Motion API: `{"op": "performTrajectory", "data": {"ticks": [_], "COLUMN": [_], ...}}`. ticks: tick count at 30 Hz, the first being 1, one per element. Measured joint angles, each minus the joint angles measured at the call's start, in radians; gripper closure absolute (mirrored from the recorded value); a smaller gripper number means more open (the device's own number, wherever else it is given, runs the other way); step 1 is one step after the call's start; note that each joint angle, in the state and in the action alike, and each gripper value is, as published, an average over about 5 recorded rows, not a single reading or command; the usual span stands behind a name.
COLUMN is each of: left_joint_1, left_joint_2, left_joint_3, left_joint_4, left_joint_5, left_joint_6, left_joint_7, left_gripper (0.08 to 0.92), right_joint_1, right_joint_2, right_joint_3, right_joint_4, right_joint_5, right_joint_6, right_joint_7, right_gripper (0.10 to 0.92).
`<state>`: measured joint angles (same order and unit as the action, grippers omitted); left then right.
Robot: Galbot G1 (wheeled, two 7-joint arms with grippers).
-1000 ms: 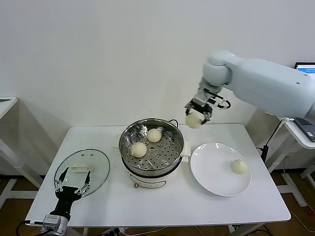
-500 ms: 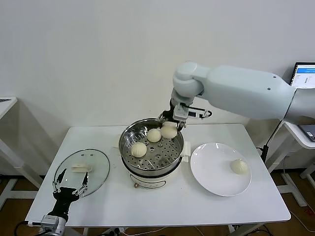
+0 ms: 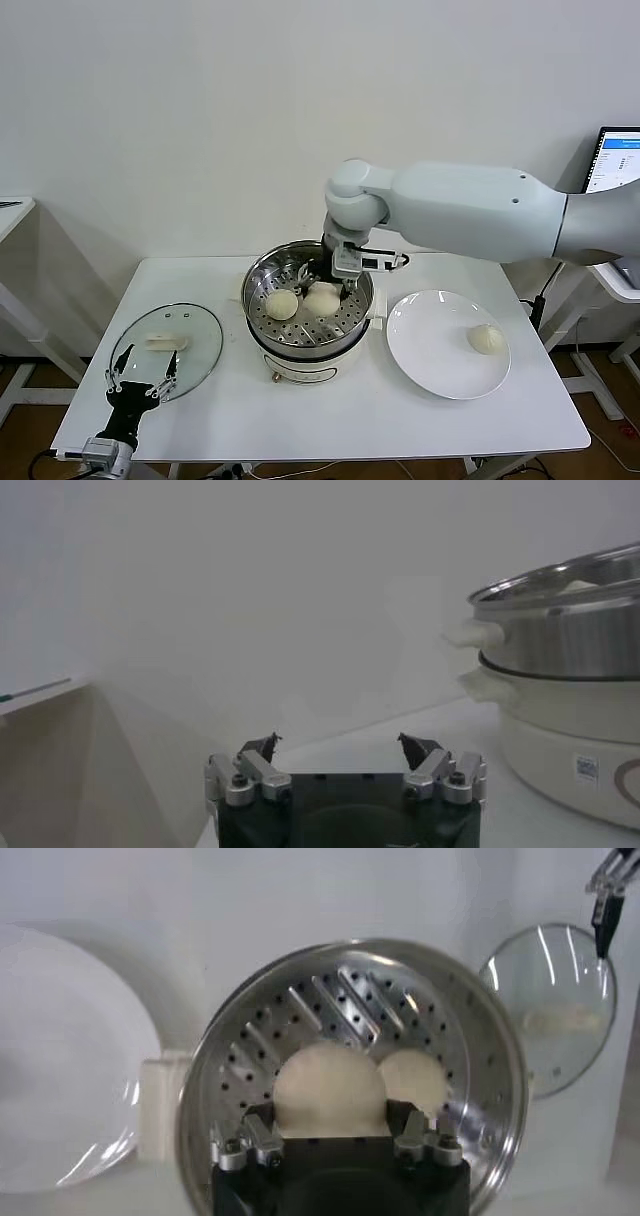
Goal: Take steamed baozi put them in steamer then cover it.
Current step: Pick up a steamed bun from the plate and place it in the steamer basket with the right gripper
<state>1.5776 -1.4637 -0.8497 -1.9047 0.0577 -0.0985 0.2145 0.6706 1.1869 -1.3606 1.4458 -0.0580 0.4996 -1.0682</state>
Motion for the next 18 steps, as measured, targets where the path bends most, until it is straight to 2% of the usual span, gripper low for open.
{"op": "performTrajectory", "data": {"ticks": [18], "left_joint_1": [-0.001], "left_joint_2": [0.002], "left_joint_3": [-0.007], "left_joint_4": [0.005], "left_joint_5": [-0.002], "left_joint_6": [-0.001], "left_joint_7": [0.004], "left_gripper": [0.177], "right_joint_1": [-0.068], "right_joint_2": [0.075], "right_joint_3": [-0.013], "right_joint_4": [-0.06], "right_joint_5": [-0.02], "right_joint_6": [0.005], "right_joint_7": [-0.041], "right_gripper": [0.313]}}
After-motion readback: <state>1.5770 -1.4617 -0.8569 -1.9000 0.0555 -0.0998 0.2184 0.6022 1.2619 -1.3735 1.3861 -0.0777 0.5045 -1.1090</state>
